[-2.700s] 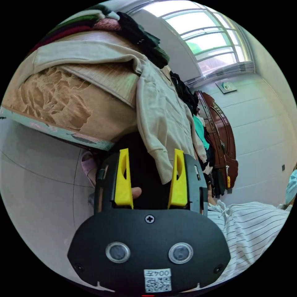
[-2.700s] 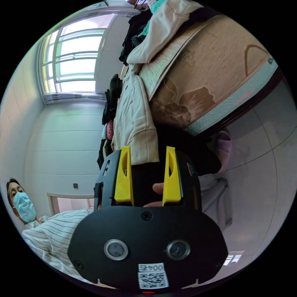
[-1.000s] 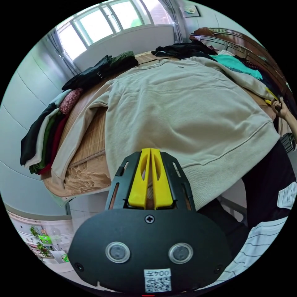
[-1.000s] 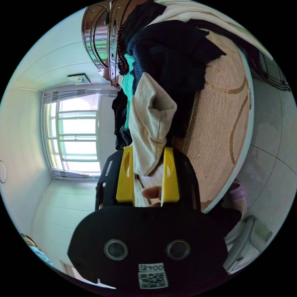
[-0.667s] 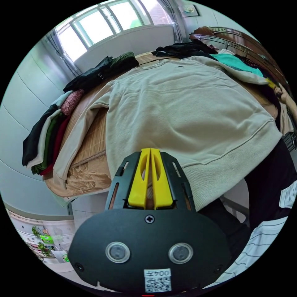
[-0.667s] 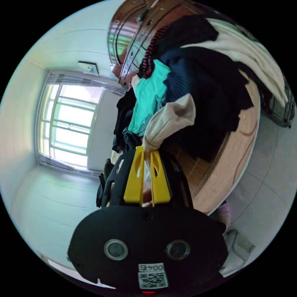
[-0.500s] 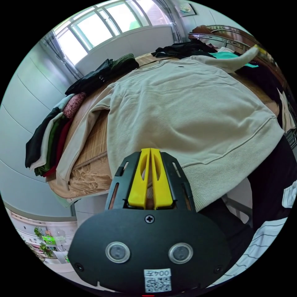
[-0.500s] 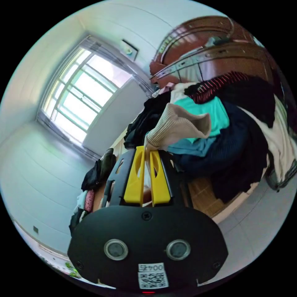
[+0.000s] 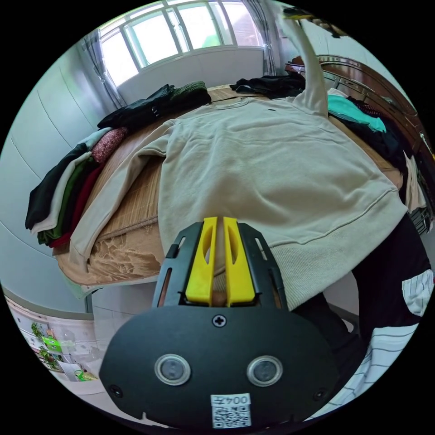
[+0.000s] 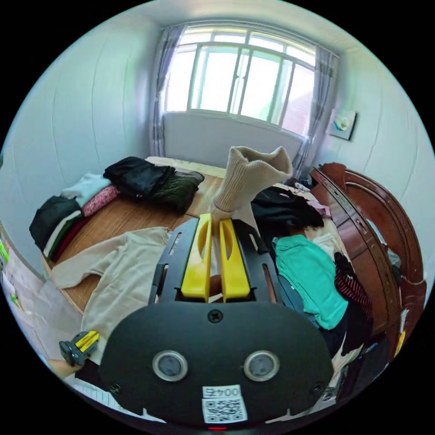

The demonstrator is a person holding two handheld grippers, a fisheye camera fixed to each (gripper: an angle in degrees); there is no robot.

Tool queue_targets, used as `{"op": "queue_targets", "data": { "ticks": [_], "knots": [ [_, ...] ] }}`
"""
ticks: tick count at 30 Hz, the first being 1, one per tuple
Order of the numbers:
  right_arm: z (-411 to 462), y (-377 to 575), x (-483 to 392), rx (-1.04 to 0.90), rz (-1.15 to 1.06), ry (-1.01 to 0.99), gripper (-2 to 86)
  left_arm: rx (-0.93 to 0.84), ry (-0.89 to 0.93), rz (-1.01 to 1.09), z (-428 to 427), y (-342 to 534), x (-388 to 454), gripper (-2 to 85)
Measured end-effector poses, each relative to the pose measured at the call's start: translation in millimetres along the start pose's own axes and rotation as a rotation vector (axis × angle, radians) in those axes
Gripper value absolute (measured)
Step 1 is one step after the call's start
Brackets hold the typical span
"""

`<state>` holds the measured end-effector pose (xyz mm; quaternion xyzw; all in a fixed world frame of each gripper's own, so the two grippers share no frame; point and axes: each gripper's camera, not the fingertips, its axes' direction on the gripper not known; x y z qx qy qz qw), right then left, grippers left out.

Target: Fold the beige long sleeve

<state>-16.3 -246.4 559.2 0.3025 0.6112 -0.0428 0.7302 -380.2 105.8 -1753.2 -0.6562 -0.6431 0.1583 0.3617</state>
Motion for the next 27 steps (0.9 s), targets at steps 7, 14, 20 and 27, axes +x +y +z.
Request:
{"op": "queue_targets", "data": {
  "ticks": [7, 14, 20, 27],
  "knots": [
    [141, 42, -246, -0.185, -0.408, -0.088, 7.4, 0.002, 0.029, -0.03, -49, -31, 13, 2.6],
    [193, 111, -370, -0.303, -0.717, -0.103, 11.5, 0.001, 0.028, -0.031, -133, -96, 48, 2.7],
    [195, 113, -239, -0.304, -0.281, -0.261, 8.4, 0.001, 0.026, -0.033, -231, -174, 81, 2.8],
    [252, 165, -48, -0.417, 0.162, -0.168, 6.9, -0.007, 0.026, -0.033, -364, -288, 113, 3.0]
  ]
}}
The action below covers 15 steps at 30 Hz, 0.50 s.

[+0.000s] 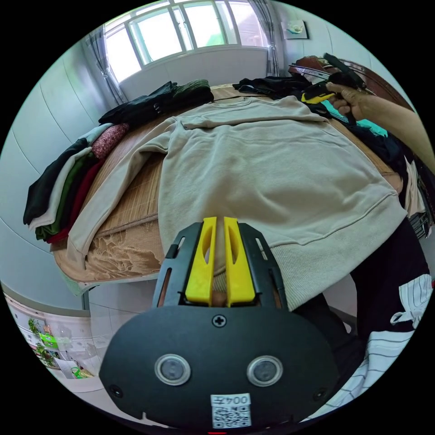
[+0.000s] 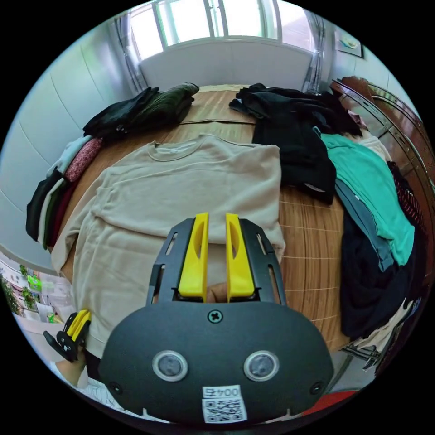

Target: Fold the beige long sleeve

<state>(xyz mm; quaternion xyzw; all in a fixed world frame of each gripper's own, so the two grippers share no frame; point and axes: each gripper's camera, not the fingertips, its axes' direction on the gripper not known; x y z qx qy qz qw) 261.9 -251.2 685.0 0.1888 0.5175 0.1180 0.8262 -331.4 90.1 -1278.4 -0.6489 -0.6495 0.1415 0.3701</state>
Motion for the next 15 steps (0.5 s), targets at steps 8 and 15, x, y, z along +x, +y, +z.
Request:
{"op": "queue_targets", "data": {
  "ticks": [8, 15],
  "knots": [
    [37, 14, 115, -0.153, 0.154, -0.021, 3.9, -0.013, 0.006, -0.004, -210, -183, 24, 3.0],
    [26, 69, 144, -0.303, 0.079, -0.121, -0.3, -0.019, 0.058, -0.038, -400, -354, 1, 2.8]
  ]
}}
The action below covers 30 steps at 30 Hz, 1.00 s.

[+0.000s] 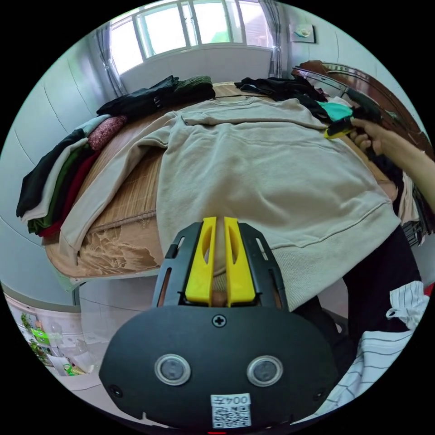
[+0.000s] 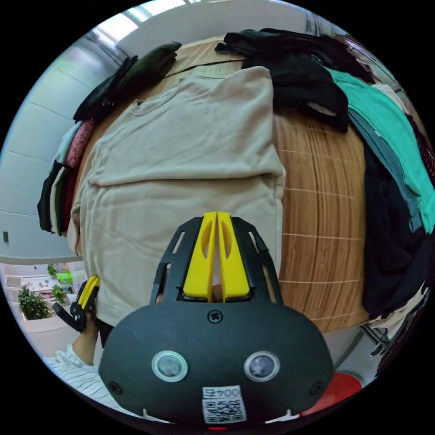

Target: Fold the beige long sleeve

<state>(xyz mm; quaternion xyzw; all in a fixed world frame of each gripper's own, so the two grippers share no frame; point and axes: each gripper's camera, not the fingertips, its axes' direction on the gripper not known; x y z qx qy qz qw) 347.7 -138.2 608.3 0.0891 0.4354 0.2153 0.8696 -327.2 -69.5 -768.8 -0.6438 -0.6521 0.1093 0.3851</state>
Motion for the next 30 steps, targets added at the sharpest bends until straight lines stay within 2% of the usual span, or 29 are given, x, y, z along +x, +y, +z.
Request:
{"op": "queue_targets", "data": {
  "ticks": [3, 5, 6, 8, 9, 11, 12, 14, 16, 20, 30],
  "knots": [
    [-36, 49, 30, 0.195, 0.072, -0.2, -0.6, 0.025, 0.079, -0.117, -115, -76, -52, 2.8],
    [-58, 97, 48, 0.253, 0.085, -0.487, -0.7, 0.118, 0.112, -0.304, -231, -112, -144, 3.0],
    [-60, 110, 52, 0.253, 0.075, -0.56, -0.7, 0.131, 0.113, -0.351, -257, -119, -172, 3.3],
    [-59, 160, 64, 0.222, 0.016, -0.791, -0.7, 0.154, 0.157, -0.55, -335, -132, -302, 4.8],
    [-57, 171, 68, 0.21, 0.007, -0.825, -0.7, 0.154, 0.19, -0.619, -349, -131, -341, 5.3],
    [-49, 213, 86, 0.199, -0.017, -0.871, -0.7, 0.205, 0.467, -0.9, -382, -118, -490, 7.0],
    [-47, 222, 92, 0.207, -0.016, -0.864, -0.7, 0.235, 0.549, -0.975, -386, -112, -522, 7.2],
    [-42, 252, 117, 0.25, 0.021, -0.834, -0.7, 0.432, 0.82, -1.258, -403, -88, -607, 8.2],
    [-38, 268, 133, 0.27, 0.063, -0.844, -0.7, 0.541, 0.895, -1.373, -426, -96, -641, 8.8],
    [-42, 284, 160, 0.302, 0.114, -0.853, -0.7, 0.585, 0.922, -1.461, -490, -177, -671, 10.7],
    [-53, 300, 188, 0.264, 0.126, -0.811, -0.7, 0.602, 0.898, -1.544, -593, -315, -643, 11.4]
  ]
}}
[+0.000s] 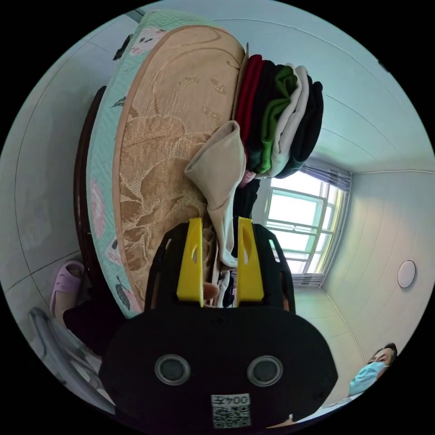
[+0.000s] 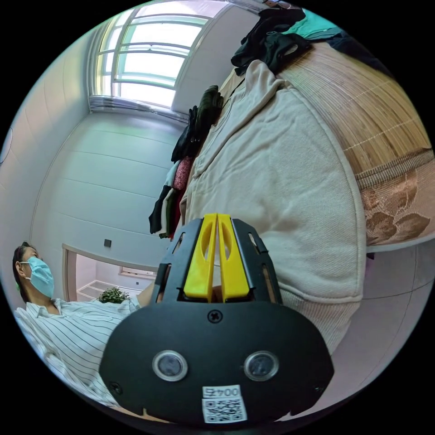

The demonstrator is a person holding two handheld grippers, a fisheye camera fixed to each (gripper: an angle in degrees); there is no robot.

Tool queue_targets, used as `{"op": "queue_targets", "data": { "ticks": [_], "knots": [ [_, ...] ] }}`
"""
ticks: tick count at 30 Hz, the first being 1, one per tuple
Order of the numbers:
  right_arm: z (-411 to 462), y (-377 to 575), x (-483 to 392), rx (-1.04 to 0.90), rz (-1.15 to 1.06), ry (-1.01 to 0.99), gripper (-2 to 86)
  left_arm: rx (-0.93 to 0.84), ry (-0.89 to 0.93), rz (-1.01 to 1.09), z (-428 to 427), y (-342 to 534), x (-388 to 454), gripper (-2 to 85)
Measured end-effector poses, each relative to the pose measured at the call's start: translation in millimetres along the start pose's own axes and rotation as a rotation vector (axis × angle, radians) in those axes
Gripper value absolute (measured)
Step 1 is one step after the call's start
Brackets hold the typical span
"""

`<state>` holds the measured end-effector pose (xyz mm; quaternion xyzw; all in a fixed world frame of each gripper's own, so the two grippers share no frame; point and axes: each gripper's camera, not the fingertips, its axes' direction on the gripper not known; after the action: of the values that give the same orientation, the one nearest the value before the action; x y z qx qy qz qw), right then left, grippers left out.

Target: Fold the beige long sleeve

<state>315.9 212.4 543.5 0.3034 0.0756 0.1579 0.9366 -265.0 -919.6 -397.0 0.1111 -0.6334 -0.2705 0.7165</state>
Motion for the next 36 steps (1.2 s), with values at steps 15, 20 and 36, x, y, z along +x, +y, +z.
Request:
{"op": "queue_targets", "data": {
  "ticks": [15, 20, 36],
  "knots": [
    [-37, 15, 7, 0.015, 0.028, -0.003, -0.7, 0.048, -0.102, 0.161, 108, 158, 30, 4.0],
    [-46, 22, 6, 0.03, 0.031, -0.015, -0.6, 0.036, -0.196, 0.277, 146, 240, -7, 2.3],
    [-32, 38, -39, -0.024, -0.098, 0.144, 12.5, -0.029, 0.022, 0.736, 242, 547, -138, 1.5]
  ]
}}
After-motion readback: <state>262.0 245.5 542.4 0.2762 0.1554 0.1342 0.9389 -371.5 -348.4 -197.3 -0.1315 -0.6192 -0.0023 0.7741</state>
